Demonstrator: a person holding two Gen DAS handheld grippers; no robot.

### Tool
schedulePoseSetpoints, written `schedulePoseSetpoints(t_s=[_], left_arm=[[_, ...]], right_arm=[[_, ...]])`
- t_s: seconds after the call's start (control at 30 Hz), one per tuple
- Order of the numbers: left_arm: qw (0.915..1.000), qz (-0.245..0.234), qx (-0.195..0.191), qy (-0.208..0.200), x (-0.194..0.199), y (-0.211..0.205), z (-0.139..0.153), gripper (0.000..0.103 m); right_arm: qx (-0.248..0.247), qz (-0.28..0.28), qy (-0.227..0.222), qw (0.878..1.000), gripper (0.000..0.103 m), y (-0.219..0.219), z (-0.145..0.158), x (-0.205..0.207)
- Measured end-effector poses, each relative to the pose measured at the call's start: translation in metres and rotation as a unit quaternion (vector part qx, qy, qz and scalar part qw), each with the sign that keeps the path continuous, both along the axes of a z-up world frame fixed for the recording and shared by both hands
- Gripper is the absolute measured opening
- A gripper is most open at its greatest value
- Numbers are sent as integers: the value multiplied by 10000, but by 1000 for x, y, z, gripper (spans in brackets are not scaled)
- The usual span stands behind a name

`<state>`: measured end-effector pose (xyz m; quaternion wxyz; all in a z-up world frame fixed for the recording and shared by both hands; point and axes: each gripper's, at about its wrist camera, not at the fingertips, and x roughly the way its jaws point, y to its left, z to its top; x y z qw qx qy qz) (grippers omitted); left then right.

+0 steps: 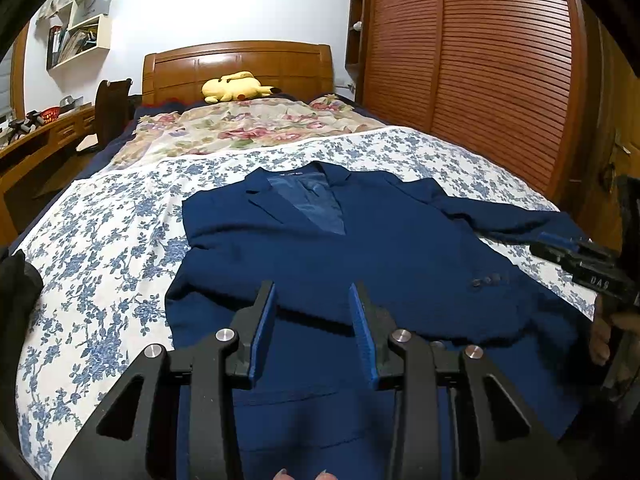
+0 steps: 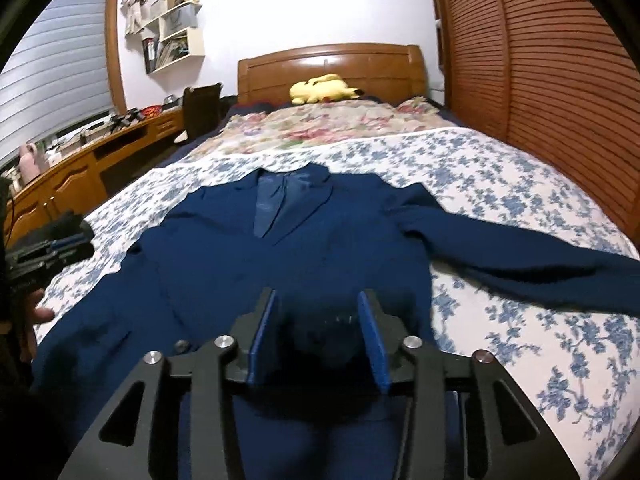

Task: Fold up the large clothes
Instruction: 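Move the right tool to the other sleeve's cuff and close on it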

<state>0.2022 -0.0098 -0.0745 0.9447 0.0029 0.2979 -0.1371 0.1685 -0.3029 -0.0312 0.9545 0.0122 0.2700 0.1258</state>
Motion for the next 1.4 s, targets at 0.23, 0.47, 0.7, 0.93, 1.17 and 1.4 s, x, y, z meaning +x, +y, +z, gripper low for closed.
schedulePoseSetpoints(t_s=[0.23,0.47,0.7,0.93,1.17,1.4], left_arm=[[10000,-76,37,21,1,-9,-2,38],[9999,-112,44,25,5,-16,-3,38],[9997,-240,36,-55,-2,-22,3,38],[9995,-257,-37,-162,-7,-22,11,38],[9991,-382,-76,-193,-8,-28,14,38],[9982,-575,-114,-134,-9,-42,10,38]], right_arm=[[-71,55,91,9999,48,1,-14,7],[-204,27,457,9987,50,-9,-19,19],[-567,-201,436,9972,77,-57,6,22],[-716,-832,656,9918,78,-117,24,42],[-646,-1608,992,9799,78,-170,30,63],[-744,-2365,1284,9602,78,-215,36,72]])
